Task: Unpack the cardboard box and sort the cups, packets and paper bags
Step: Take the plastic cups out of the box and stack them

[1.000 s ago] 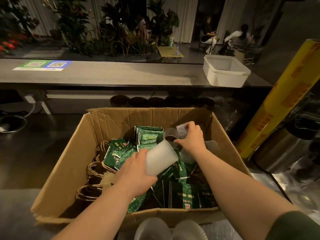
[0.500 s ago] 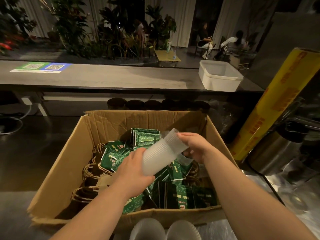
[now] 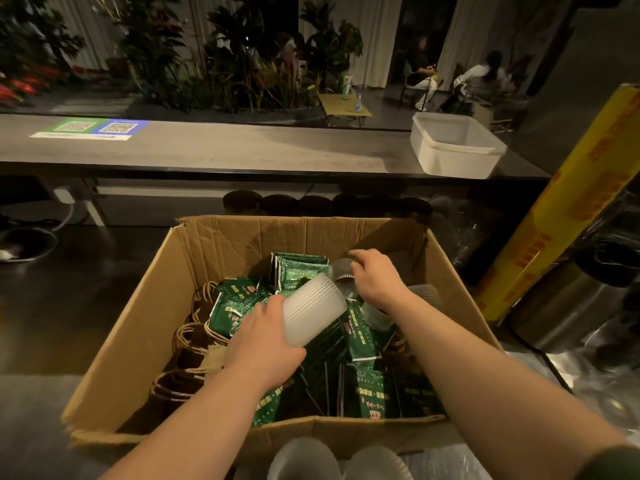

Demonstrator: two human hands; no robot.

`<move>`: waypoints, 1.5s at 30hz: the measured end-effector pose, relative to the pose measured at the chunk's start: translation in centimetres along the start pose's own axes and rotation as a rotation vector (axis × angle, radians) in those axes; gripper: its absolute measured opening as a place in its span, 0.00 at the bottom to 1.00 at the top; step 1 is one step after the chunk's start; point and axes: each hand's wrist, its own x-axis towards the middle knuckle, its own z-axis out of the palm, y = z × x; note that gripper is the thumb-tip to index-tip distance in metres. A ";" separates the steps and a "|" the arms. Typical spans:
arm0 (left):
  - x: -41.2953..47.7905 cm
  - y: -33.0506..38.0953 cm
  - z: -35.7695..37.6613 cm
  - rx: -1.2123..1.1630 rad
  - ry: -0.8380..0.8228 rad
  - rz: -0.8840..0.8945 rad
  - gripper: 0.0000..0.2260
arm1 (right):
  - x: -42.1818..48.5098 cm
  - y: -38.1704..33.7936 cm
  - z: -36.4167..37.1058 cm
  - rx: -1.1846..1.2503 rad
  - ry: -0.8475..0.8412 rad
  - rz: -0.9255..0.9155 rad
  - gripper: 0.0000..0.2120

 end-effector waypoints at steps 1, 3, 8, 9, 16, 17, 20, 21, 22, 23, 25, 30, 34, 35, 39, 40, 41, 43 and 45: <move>0.0 0.0 0.0 0.008 -0.007 -0.008 0.35 | 0.6 0.0 0.1 -0.026 -0.018 -0.017 0.21; 0.1 0.1 0.0 0.018 -0.014 -0.012 0.34 | 1.3 -0.1 0.2 0.019 -0.083 0.015 0.24; 0.0 0.1 0.0 0.019 -0.020 -0.005 0.34 | 1.9 0.8 1.8 -0.115 -0.121 0.091 0.25; -0.1 0.0 0.0 0.023 -0.021 -0.007 0.34 | 2.0 0.9 1.8 -0.065 -0.096 0.086 0.20; 0.0 0.1 -0.1 0.014 0.001 -0.009 0.34 | -1.9 0.1 -3.0 0.633 -0.086 0.015 0.08; 0.0 0.2 0.0 0.009 0.005 -0.002 0.34 | -2.4 0.2 -3.2 0.755 -0.129 0.023 0.09; -0.2 0.5 -0.1 0.000 0.010 0.013 0.34 | -3.6 0.8 -3.4 0.901 -0.222 0.017 0.13; -0.2 0.5 -0.1 0.004 0.005 0.014 0.34 | -3.9 0.8 -3.3 0.911 -0.231 0.011 0.14; -0.3 0.5 -0.1 0.006 -0.001 0.015 0.34 | -4.2 0.8 -3.4 0.917 -0.232 0.007 0.13; -0.3 0.4 -0.2 0.005 -0.005 0.020 0.34 | -4.3 0.8 -3.3 0.933 -0.224 0.009 0.12; -0.5 0.5 -0.1 -0.005 -0.013 0.026 0.34 | -4.4 0.8 -3.4 0.978 -0.218 0.034 0.12; -0.5 0.2 -0.2 -0.012 -0.023 0.020 0.35 | -4.4 0.7 -3.4 0.972 -0.263 0.040 0.12; -0.3 0.2 0.1 -0.019 -0.027 0.051 0.38 | -4.3 1.5 -2.9 1.006 -0.247 0.113 0.12; -0.3 0.2 0.2 -0.022 -0.030 0.063 0.38 | -4.4 1.7 -2.9 1.018 -0.251 0.122 0.12; -0.2 0.2 0.3 -0.029 -0.031 0.078 0.38 | -4.4 1.9 -2.6 1.040 -0.326 0.090 0.11; -0.2 0.2 0.2 -0.032 -0.030 0.077 0.38 | -4.5 1.6 -2.5 1.038 -0.382 0.074 0.10; -0.1 0.1 0.2 -0.035 -0.029 0.074 0.37 | -4.7 1.4 -2.3 1.034 -0.451 0.058 0.08; -0.1 0.1 0.1 -0.029 -0.028 0.058 0.37 | -4.9 1.0 -2.0 1.041 -0.543 0.049 0.07; 0.0 0.2 0.1 -0.021 -0.024 0.046 0.36 | -4.5 1.1 -1.6 0.979 -0.427 0.089 0.11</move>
